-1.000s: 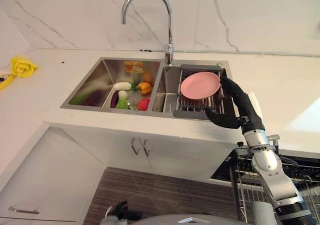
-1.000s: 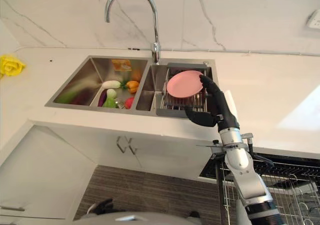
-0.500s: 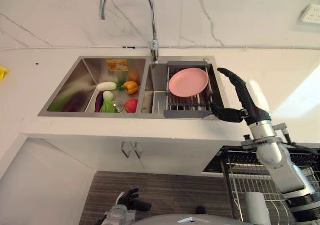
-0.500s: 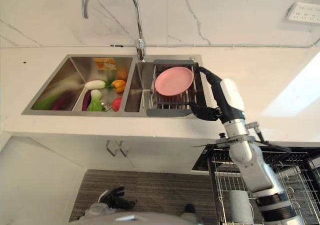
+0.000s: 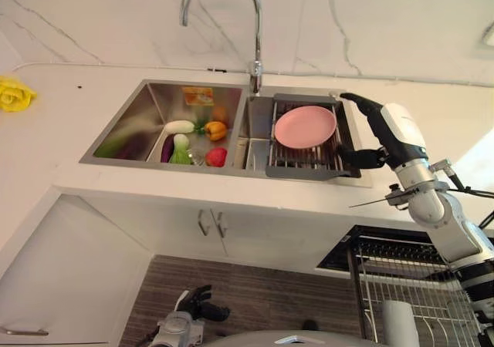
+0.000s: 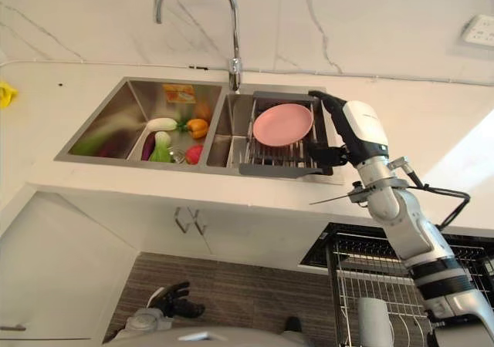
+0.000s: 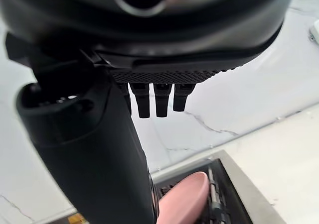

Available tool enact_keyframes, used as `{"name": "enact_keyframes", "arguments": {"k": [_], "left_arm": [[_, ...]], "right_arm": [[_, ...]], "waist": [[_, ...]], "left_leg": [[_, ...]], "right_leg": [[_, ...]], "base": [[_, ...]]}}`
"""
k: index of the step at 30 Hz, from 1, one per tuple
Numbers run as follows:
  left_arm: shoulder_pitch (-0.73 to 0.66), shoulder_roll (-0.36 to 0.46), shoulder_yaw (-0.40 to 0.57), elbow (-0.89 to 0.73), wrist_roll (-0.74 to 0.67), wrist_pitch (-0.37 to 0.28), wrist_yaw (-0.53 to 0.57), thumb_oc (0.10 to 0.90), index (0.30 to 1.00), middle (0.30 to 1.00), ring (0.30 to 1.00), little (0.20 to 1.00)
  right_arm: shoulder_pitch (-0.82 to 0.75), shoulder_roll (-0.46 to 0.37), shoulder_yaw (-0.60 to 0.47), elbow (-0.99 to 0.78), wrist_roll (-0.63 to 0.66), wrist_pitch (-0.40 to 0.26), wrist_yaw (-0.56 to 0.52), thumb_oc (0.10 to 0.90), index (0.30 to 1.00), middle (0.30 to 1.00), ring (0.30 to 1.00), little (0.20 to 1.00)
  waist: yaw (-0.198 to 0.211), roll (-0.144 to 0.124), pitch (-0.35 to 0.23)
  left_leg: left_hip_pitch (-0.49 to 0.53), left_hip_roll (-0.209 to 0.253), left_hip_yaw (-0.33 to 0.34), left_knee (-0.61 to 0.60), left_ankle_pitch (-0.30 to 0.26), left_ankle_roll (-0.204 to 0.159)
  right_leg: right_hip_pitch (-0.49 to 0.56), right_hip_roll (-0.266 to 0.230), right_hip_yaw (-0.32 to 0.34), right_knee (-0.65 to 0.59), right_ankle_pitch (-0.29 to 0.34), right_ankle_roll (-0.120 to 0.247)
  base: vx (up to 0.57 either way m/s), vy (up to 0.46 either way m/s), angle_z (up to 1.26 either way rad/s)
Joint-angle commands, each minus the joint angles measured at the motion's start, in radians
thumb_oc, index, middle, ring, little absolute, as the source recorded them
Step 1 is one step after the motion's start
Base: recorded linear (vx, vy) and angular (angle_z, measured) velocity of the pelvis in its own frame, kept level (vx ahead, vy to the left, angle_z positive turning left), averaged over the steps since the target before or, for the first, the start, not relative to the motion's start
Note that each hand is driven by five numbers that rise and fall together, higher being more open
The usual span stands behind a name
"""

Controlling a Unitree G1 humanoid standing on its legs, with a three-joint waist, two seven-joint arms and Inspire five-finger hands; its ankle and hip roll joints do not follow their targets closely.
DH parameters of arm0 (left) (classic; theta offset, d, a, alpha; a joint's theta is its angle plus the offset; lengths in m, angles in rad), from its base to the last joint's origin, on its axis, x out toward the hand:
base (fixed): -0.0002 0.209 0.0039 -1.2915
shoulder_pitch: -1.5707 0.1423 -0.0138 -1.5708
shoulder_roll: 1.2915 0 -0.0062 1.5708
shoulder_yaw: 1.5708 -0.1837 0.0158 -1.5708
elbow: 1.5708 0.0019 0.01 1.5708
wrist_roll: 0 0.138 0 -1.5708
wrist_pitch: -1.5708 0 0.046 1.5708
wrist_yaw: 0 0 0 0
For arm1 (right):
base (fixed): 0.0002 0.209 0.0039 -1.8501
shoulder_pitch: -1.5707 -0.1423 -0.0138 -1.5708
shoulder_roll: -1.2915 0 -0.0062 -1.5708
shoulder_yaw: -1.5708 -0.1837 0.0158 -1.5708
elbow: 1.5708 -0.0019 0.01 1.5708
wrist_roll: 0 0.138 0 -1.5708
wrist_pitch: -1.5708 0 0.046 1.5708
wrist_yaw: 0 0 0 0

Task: Place the dishes in the dishwasher.

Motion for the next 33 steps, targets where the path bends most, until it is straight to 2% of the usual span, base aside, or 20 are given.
{"name": "enact_keyframes", "arguments": {"k": [1, 9, 21, 27, 33], "left_arm": [[0.049, 0.055, -0.055, 0.109, 0.036, -0.003, -0.016, 0.800, 0.900, 0.900, 0.900, 0.900], [0.059, 0.054, -0.064, 0.117, 0.016, -0.001, -0.024, 0.800, 0.900, 0.900, 0.900, 0.900], [0.053, 0.050, -0.091, 0.104, -0.007, 0.000, -0.024, 0.800, 0.900, 0.900, 0.900, 0.900], [0.059, 0.052, -0.098, 0.102, -0.003, -0.003, -0.030, 0.800, 0.900, 0.900, 0.900, 0.900], [0.052, 0.049, -0.123, 0.095, -0.031, -0.006, -0.034, 0.800, 0.900, 0.900, 0.900, 0.900]], "right_arm": [[-0.164, -0.044, -0.006, 0.031, -0.059, -0.026, -0.042, 0.800, 0.900, 0.900, 0.900, 0.900], [-0.226, -0.035, 0.047, 0.162, -0.071, -0.001, -0.052, 0.800, 0.900, 0.900, 0.900, 0.900], [-0.311, -0.003, 0.119, 0.240, -0.122, 0.029, -0.076, 0.800, 0.900, 0.900, 0.900, 0.900], [-0.382, -0.067, 0.200, 0.325, -0.244, 0.053, -0.081, 0.800, 0.900, 0.900, 0.900, 0.900], [-0.474, -0.077, 0.270, 0.424, -0.259, 0.083, -0.097, 0.800, 0.900, 0.900, 0.900, 0.900]], "waist": [[0.054, -0.102, -0.021], [0.081, -0.103, -0.013], [0.093, -0.091, -0.012], [0.107, -0.091, -0.010], [0.119, -0.095, -0.002]], "left_leg": [[-0.038, -0.024, -0.046, 0.008, 0.002, -0.024], [-0.047, -0.026, -0.063, 0.004, 0.004, -0.023], [-0.059, -0.030, -0.080, 0.003, 0.007, -0.024], [-0.067, -0.031, -0.096, 0.003, 0.007, -0.027], [-0.082, -0.030, -0.109, 0.003, 0.012, -0.031]], "right_leg": [[0.061, -0.032, -0.051, 0.014, -0.076, 0.043], [0.059, -0.035, -0.075, 0.014, -0.073, 0.044], [0.056, -0.041, -0.096, 0.014, -0.073, 0.044], [0.056, -0.042, -0.110, 0.014, -0.075, 0.045], [0.050, -0.041, -0.124, 0.014, -0.076, 0.046]], "base": [[0.00, 0.018, 0.07], [0.00, 0.006, 0.07], [0.01, 0.004, 0.06], [0.01, -0.003, 0.02], [0.01, -0.011, 0.06]]}}
